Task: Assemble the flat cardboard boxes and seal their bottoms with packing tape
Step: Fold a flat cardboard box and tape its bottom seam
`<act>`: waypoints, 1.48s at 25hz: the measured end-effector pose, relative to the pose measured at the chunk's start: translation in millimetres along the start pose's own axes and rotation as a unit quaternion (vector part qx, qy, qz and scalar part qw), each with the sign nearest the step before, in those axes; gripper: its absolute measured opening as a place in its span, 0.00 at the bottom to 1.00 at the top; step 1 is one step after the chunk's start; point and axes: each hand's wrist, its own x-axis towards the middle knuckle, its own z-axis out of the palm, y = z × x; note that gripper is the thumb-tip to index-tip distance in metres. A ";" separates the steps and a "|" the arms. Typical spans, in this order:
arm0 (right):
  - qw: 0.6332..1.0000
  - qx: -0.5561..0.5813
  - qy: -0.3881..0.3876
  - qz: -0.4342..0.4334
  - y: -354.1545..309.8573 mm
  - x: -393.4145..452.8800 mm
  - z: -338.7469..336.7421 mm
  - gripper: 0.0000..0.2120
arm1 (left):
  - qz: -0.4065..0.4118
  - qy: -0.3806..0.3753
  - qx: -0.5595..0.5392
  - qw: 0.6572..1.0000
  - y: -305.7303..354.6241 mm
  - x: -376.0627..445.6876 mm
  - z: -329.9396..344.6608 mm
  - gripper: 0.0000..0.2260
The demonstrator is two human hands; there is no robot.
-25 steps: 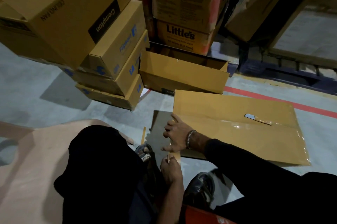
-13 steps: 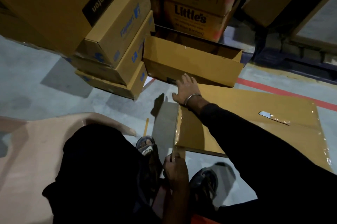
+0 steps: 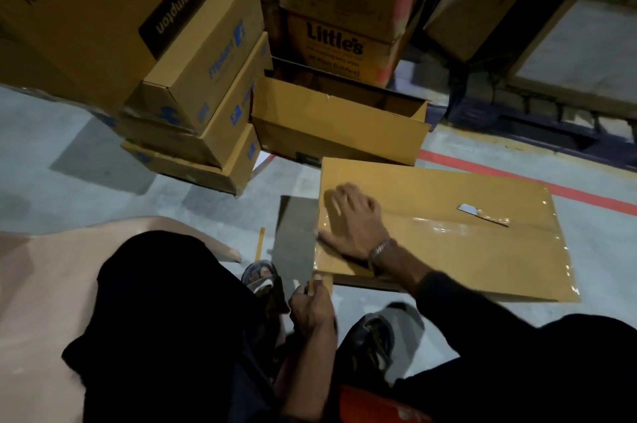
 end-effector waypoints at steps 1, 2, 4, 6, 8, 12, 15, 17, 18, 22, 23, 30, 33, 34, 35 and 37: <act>0.999 -0.024 -0.031 -0.032 -0.3 -25.7 9.4 0.49 | 0.004 -0.005 -0.019 1.000 6.0 -9.6 -5.0 0.17; 0.996 -0.049 -0.040 -0.057 1.8 -44.2 18.2 0.51 | 0.001 -0.007 -0.010 1.000 4.0 -10.7 -5.2 0.19; 0.993 -0.074 -0.017 -0.085 7.9 -59.6 27.5 0.52 | 0.004 -0.011 -0.004 1.000 4.6 -18.2 -8.7 0.16; 0.991 -0.086 0.003 -0.104 14.7 -56.1 30.0 0.50 | 0.020 -0.012 -0.002 1.000 6.8 -26.5 -11.1 0.15; 0.988 -0.104 0.004 -0.113 18.2 -51.2 28.9 0.49 | 0.062 -0.029 0.031 0.997 9.1 -28.8 -13.9 0.18; 0.990 -0.099 -0.038 -0.093 18.3 -55.5 33.4 0.50 | 0.078 -0.053 0.125 0.988 4.4 -21.2 -19.5 0.16; 0.989 -0.086 -0.091 -0.075 11.7 -54.7 20.7 0.51 | 0.080 -0.074 0.140 0.984 5.1 -17.2 -29.5 0.20; 0.990 -0.023 -0.131 -0.055 18.0 -49.9 -3.5 0.51 | 0.078 -0.074 0.137 0.985 1.8 -16.6 -31.7 0.22; 0.992 0.016 -0.120 -0.026 27.3 -50.8 -19.3 0.49 | 0.078 -0.070 0.141 0.984 -1.5 -14.3 -31.5 0.23; 0.981 -0.042 0.112 0.155 114.8 -83.3 -72.6 0.23 | 0.087 -0.080 0.113 0.987 -4.4 -15.3 -25.9 0.21; 0.969 -0.065 0.131 0.201 142.6 -95.0 -79.0 0.21 | 0.088 -0.089 0.110 0.986 0.8 -20.7 -26.9 0.19; 0.938 -0.097 0.073 0.326 211.8 -111.8 -59.8 0.18 | 0.097 -0.099 0.087 0.987 -1.0 -18.2 -31.1 0.06; 0.934 -0.102 0.147 0.310 202.6 -114.9 -63.5 0.09 | 0.102 -0.091 0.048 0.989 -1.3 -20.3 -34.6 0.06; 0.933 -0.071 0.167 0.312 195.1 -117.1 -66.1 0.07 | 0.103 -0.090 0.034 0.990 -1.2 -21.2 -35.1 0.06; 0.928 0.001 0.193 0.318 183.7 -118.0 -67.8 0.07 | 0.100 -0.089 0.025 0.991 -0.5 -23.3 -35.8 0.07; 0.872 0.294 0.209 0.331 140.9 -118.6 -73.6 0.06 | 0.080 -0.089 0.002 0.993 0.6 -26.2 -35.8 0.07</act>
